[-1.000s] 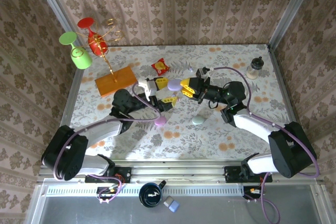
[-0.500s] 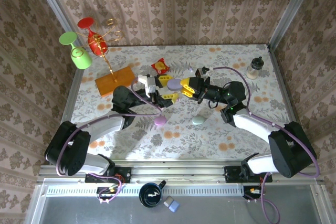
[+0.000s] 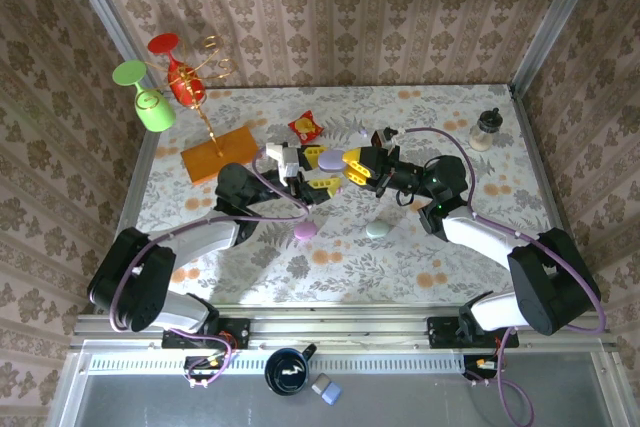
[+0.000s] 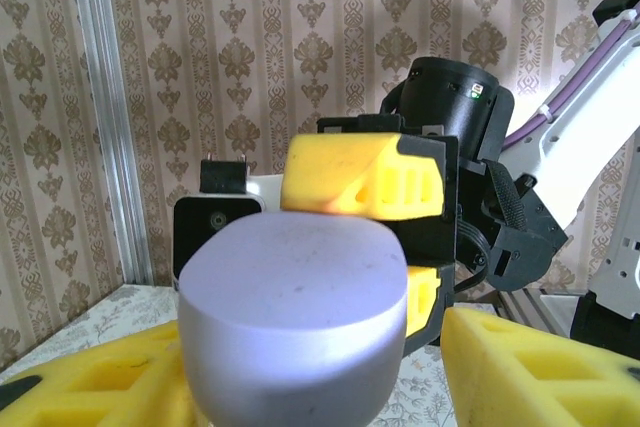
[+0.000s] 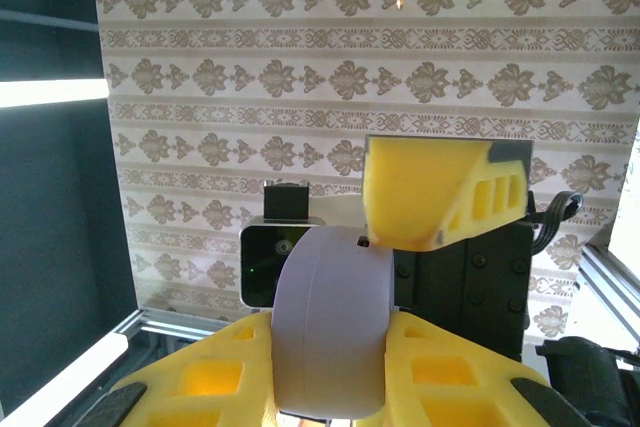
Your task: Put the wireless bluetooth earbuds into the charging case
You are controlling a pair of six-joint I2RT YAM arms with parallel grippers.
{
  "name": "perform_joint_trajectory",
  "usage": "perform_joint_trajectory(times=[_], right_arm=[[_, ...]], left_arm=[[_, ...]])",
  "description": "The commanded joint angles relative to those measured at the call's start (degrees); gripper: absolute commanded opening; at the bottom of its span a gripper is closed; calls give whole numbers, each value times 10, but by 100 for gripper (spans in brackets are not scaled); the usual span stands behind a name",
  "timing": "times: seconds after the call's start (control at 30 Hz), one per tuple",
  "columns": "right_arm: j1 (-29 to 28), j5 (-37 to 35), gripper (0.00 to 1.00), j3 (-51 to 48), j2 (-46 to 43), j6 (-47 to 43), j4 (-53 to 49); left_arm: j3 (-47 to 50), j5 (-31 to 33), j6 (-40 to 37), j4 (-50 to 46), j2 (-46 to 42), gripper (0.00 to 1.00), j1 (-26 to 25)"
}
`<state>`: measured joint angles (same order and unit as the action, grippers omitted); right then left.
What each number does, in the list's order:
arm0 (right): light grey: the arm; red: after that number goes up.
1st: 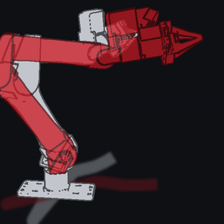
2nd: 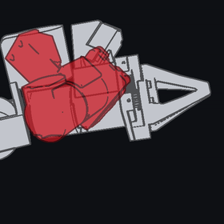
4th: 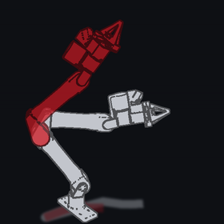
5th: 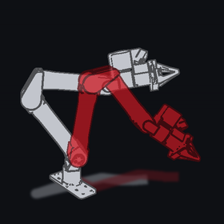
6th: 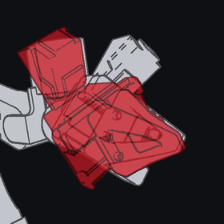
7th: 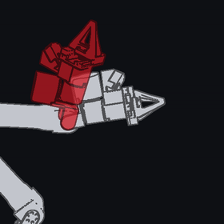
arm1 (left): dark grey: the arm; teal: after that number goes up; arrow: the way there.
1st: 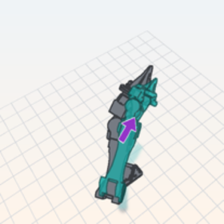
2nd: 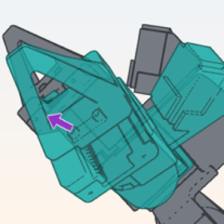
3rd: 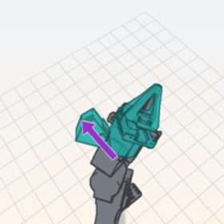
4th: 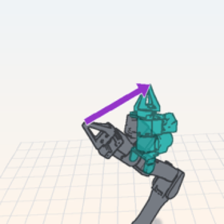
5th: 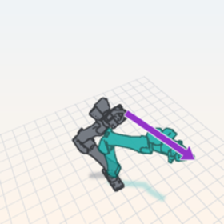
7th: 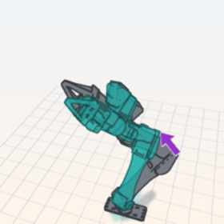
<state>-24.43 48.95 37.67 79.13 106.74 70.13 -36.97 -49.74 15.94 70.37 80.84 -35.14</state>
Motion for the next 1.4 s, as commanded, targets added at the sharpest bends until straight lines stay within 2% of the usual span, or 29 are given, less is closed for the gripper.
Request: perform_joint_trajectory(times=[0.0, 0.33, 0.47, 0.6, 0.67, 0.8, 0.87, 0.93, 1.1, 1.17, 1.23, 1.37], right_arm=[[-4, 9, 0, 13, 2, 1, 28], [-4, 10, 0, 12, 2, 0, 25], [-4, 11, 0, 13, 2, -2, 23], [-4, 10, 1, 15, 2, -3, 22], [-4, 9, 8, 14, 2, -8, 14], [0, 4, 37, 16, -22, -54, -52], [5, 10, 49, 23, -44, -104, -121], [10, 9, 56, 32, -71, -168, -213], [11, -53, 64, 100, -151, -441, -553], [6, -88, 71, 141, -172, -577, -667], [1, -101, 76, 166, -181, -670, -724], [-16, -101, 82, 203, -183, -816, -744]], left_arm=[[-19, -11, 14, 24, 5, 60, 5], [-25, -16, 26, 24, -2, 53, 5], [-24, -17, 27, 23, -1, 47, 5], [-23, -19, 27, 24, 1, 35, 5], [-22, -19, 27, 24, -1, 32, 5], [-18, -16, 7, -4, -10, 32, 7], [-12, -10, -15, -37, -23, 33, 7], [-3, -3, -31, -56, -37, 33, 7], [13, 7, -46, -106, -66, 32, 7], [17, 11, -35, -118, -72, 32, 7], [20, 15, -29, -132, -78, 32, 7], [22, 18, -35, -164, -92, 31, 7]])
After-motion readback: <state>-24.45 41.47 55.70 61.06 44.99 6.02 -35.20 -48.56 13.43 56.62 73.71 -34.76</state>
